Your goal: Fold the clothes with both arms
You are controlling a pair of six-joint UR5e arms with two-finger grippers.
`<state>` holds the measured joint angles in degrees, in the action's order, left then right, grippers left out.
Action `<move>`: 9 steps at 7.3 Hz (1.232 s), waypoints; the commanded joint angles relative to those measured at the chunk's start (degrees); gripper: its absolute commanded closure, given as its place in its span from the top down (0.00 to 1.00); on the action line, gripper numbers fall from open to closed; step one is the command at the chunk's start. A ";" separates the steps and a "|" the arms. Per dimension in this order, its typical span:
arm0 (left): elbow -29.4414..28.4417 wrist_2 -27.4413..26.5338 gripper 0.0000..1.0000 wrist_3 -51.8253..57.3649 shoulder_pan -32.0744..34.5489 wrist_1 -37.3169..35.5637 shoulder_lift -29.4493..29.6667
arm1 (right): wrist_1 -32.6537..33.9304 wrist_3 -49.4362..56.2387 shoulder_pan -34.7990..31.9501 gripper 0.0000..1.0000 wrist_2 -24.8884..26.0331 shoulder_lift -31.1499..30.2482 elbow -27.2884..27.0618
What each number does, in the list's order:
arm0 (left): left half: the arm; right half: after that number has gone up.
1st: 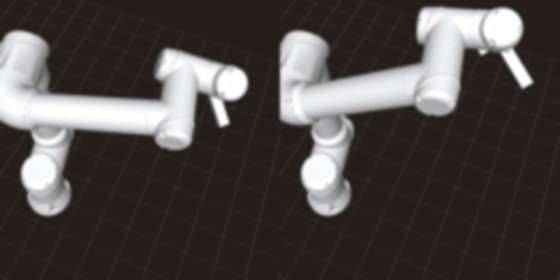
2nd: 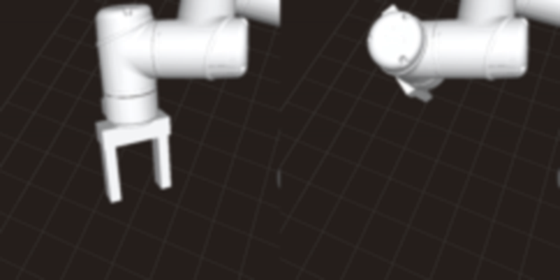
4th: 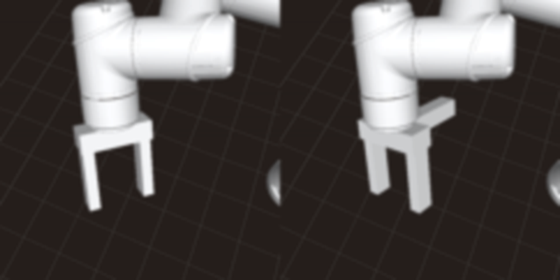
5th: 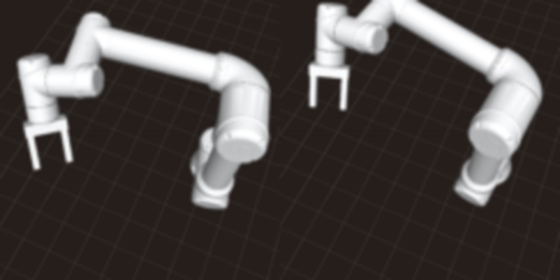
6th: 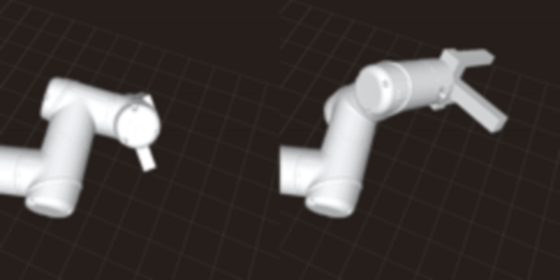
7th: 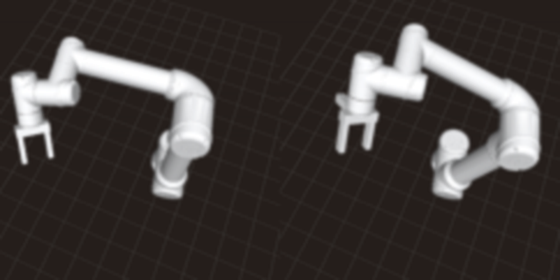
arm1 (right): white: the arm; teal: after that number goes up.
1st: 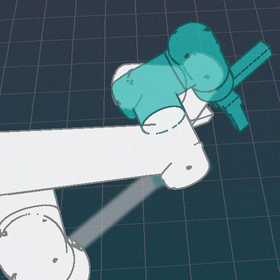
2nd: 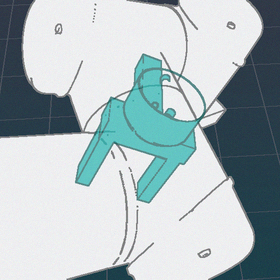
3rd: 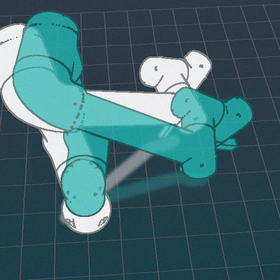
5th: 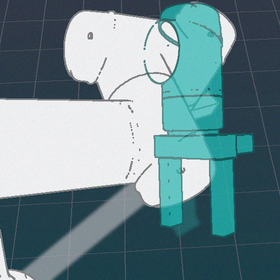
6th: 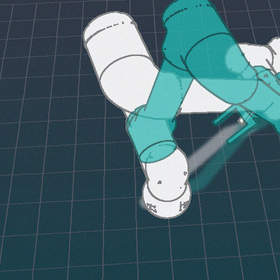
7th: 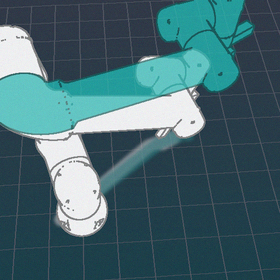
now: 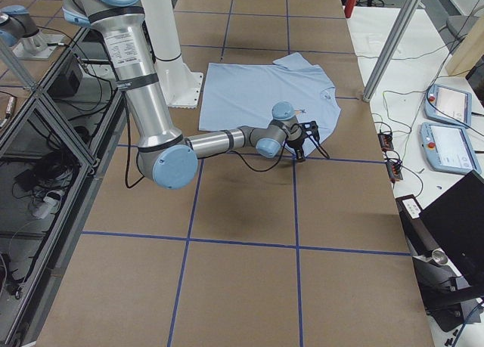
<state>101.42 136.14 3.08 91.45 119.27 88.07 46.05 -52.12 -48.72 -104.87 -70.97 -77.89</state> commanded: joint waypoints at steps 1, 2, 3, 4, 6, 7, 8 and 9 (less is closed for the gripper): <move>0.00 0.00 1.00 0.00 -0.04 0.00 0.00 | 0.00 0.09 0.29 0.11 0.01 0.48 0.02; 0.00 0.00 1.00 0.00 0.05 0.00 0.00 | 0.09 0.09 0.38 0.00 0.01 0.49 0.02; 0.00 0.00 1.00 0.00 0.05 0.00 0.00 | 0.09 0.18 0.46 0.00 0.01 0.66 0.02; 0.00 0.00 1.00 0.00 -0.04 0.00 0.00 | 0.78 -0.09 0.38 0.00 -0.07 1.53 -0.59; 0.00 0.00 1.00 0.00 -0.04 0.00 0.00 | 7.94 -2.09 0.38 0.00 0.27 5.56 -2.86; -0.09 0.00 1.00 0.00 -0.04 0.00 0.09 | 16.35 -4.81 1.07 0.00 2.97 7.67 -7.05; -0.09 0.00 1.00 0.00 -0.04 0.00 0.09 | 24.61 -8.23 3.78 0.00 6.22 9.95 -11.27; -0.09 0.00 1.00 -0.09 -0.04 0.00 0.09 | 31.92 -12.96 7.81 0.00 11.47 14.85 -11.92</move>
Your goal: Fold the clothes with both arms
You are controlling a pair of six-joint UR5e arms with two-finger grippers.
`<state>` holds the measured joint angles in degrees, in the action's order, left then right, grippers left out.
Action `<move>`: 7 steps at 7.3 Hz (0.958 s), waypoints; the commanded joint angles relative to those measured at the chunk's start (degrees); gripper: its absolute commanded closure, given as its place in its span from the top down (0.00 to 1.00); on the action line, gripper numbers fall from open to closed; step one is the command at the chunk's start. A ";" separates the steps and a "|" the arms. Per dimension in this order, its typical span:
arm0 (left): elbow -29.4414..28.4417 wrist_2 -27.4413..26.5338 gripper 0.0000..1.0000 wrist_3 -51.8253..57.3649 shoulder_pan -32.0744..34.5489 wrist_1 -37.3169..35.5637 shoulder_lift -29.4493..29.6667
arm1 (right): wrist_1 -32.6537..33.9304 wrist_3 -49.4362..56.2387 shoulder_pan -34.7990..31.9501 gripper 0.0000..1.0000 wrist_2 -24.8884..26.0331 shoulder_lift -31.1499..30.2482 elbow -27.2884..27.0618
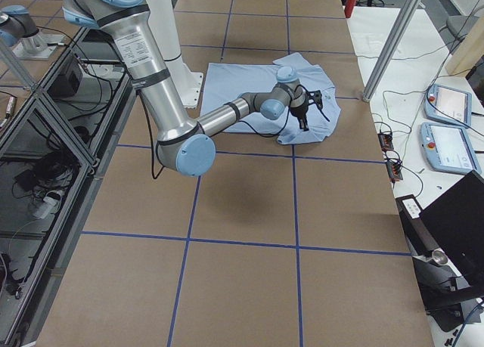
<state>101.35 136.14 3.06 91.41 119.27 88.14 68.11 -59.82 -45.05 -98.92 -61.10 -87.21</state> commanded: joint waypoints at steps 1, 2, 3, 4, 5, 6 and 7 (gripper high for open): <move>-0.01 0.00 1.00 -0.07 0.00 0.00 0.01 | 13.77 -9.66 7.32 0.00 10.11 9.29 -1.40; -0.01 0.08 1.00 -0.07 0.00 0.00 0.01 | 14.07 -11.01 8.65 0.00 10.93 11.25 0.79; -0.01 0.09 1.00 -0.07 0.00 0.00 0.01 | 13.63 -11.28 9.45 0.00 13.20 13.36 4.47; -0.01 0.09 1.00 -0.07 0.00 -0.09 0.01 | 12.06 -10.68 10.50 0.00 14.88 13.55 7.03; -0.10 0.00 1.00 -0.16 0.00 0.00 0.01 | 8.92 -10.50 11.03 0.12 15.94 13.73 8.88; -0.10 0.00 1.00 -0.07 0.00 0.00 0.01 | 8.45 -10.58 11.13 0.17 15.95 13.99 9.16; -0.10 0.00 1.00 -0.07 0.00 0.00 0.10 | 8.44 -10.93 11.13 0.20 15.95 14.69 9.25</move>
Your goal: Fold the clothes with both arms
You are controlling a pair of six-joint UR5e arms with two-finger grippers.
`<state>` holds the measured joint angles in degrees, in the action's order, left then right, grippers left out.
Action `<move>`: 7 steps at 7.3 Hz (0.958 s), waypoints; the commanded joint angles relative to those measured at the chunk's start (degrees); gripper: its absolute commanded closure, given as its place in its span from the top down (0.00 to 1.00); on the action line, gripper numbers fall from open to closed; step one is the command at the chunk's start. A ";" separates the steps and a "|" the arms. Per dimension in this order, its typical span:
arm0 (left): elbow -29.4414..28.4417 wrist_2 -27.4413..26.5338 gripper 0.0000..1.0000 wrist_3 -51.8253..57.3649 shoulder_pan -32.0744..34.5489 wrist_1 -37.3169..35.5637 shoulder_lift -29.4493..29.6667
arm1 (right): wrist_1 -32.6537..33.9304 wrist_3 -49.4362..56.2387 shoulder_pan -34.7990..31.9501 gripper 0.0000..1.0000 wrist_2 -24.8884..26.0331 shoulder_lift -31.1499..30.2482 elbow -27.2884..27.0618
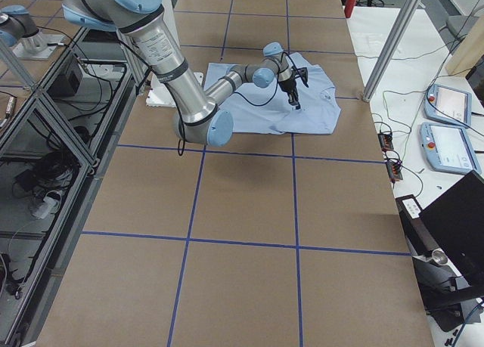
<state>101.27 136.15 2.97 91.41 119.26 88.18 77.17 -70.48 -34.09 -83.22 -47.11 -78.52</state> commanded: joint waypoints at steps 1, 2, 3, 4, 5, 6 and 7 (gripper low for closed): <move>-0.02 -0.01 1.00 0.02 0.00 0.01 0.15 | -0.62 -0.62 0.17 0.32 0.34 1.92 1.52; -0.19 -0.01 1.00 0.02 0.00 0.01 0.32 | -0.62 -2.46 0.17 0.66 0.34 3.68 3.62; -0.10 -0.01 1.00 -0.06 -0.09 1.05 0.67 | -0.62 -3.00 -0.53 1.00 0.26 4.56 3.81; 0.07 -0.10 1.00 -2.07 -0.18 3.93 0.94 | -0.18 -2.65 -2.62 1.00 -2.88 5.62 3.82; -0.54 -0.36 1.00 -4.09 -0.87 10.66 1.29 | 0.08 1.09 -6.47 1.00 -10.74 5.72 3.47; -0.63 -0.45 1.00 -10.11 -6.45 11.60 2.08 | 1.56 6.44 -10.17 1.00 -15.69 5.72 2.94; -1.24 -2.45 1.00 -19.74 -11.72 11.44 5.39 | 2.97 12.67 -14.99 1.00 -21.31 5.46 1.81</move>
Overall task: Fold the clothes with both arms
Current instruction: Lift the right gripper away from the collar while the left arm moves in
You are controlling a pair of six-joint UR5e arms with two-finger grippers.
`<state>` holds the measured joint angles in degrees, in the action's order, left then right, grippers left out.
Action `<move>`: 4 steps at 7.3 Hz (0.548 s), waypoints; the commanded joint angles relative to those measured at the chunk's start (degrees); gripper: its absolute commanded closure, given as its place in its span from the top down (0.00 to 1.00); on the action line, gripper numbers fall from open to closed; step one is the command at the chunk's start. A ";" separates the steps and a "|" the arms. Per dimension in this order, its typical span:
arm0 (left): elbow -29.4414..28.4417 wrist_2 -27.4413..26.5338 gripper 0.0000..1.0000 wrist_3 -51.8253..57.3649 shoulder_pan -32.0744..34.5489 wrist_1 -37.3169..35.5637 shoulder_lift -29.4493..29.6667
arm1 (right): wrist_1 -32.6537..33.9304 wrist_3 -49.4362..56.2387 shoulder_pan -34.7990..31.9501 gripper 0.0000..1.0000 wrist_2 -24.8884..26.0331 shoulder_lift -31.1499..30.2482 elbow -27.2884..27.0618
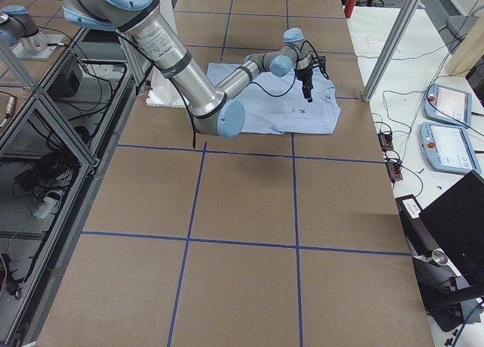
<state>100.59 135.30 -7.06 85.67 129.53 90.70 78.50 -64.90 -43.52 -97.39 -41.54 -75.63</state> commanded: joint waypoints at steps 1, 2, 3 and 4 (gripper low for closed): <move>-0.92 -6.58 1.00 -19.65 -9.61 1.60 4.73 | 2.96 13.51 -10.74 1.00 -14.16 -1.86 -2.93; -1.36 -10.37 1.00 -28.01 -14.78 1.69 6.67 | 2.97 21.49 -14.88 1.00 -18.67 -5.88 -4.86; -2.06 -15.28 0.93 -32.97 -19.61 1.87 8.34 | 2.88 28.27 -18.49 1.00 -21.33 -8.44 -5.40; -5.03 -19.07 0.86 -38.07 -22.88 2.56 11.23 | 2.71 34.25 -22.62 1.00 -25.96 -11.17 -5.49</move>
<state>98.14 121.41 -38.03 67.72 131.46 98.81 81.29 -38.86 -60.96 -117.95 -49.19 -80.54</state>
